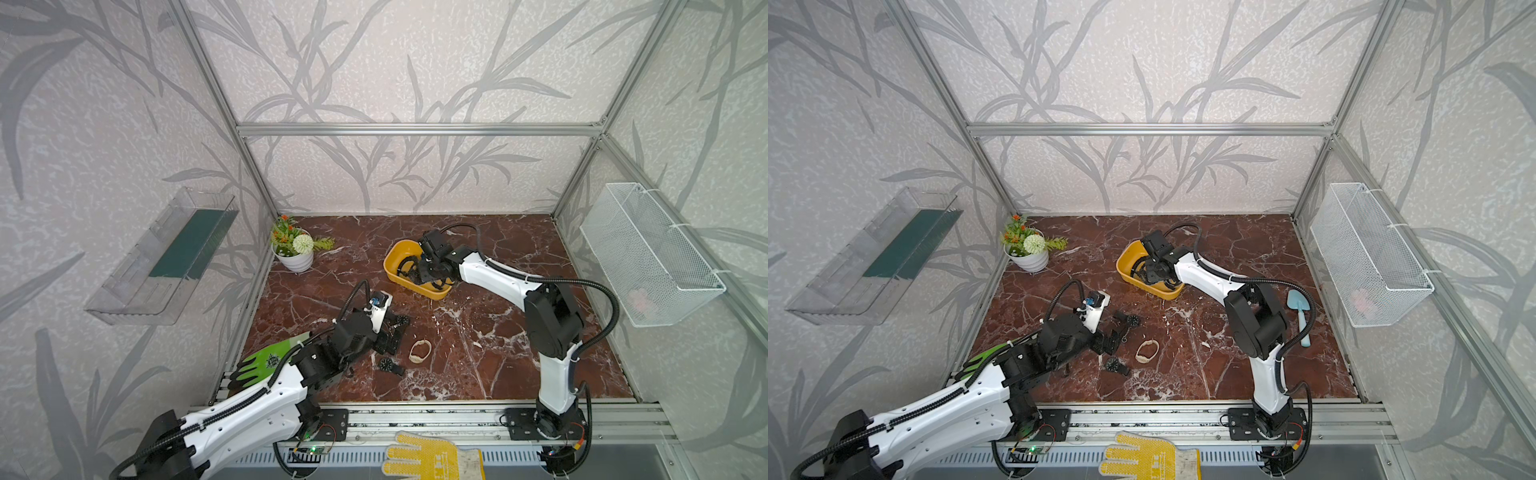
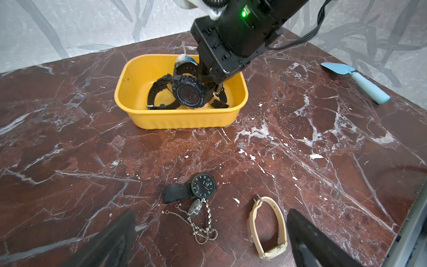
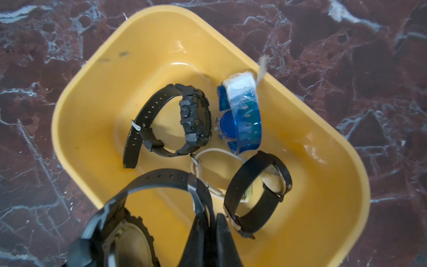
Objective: Put the watch into the storage box
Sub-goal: Place the watch in the storage box.
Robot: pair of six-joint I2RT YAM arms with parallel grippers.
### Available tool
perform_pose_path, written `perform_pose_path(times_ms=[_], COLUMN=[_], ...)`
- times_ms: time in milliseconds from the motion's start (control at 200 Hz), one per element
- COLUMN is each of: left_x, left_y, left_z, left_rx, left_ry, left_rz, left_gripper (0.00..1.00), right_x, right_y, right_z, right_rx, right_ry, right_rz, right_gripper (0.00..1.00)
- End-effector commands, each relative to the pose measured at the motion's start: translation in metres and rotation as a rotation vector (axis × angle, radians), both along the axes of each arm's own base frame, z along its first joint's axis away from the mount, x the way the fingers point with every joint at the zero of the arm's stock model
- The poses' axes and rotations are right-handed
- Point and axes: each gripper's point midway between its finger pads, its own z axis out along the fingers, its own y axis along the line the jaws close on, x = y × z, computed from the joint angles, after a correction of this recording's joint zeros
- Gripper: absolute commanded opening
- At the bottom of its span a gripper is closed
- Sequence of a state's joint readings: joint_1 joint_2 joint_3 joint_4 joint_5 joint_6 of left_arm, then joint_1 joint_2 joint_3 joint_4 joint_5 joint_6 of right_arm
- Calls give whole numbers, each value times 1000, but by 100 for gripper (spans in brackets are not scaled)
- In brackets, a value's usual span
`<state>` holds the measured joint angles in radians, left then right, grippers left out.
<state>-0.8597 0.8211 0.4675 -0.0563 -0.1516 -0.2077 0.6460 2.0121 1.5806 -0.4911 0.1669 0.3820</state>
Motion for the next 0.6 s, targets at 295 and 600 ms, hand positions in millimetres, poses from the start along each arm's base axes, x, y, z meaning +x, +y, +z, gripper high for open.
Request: perform_pose_path(times_ms=[295, 600], left_x=[12, 15], left_y=[-1, -8], left_z=[8, 3], left_rx=[47, 58], left_ry=[-27, -7], left_rz=[37, 19], left_gripper=[99, 99], right_x=[23, 27], right_y=[2, 0], right_z=[-17, -33], right_rx=[25, -1], right_ry=[18, 48], right_rz=[-12, -36], right_gripper=[1, 5])
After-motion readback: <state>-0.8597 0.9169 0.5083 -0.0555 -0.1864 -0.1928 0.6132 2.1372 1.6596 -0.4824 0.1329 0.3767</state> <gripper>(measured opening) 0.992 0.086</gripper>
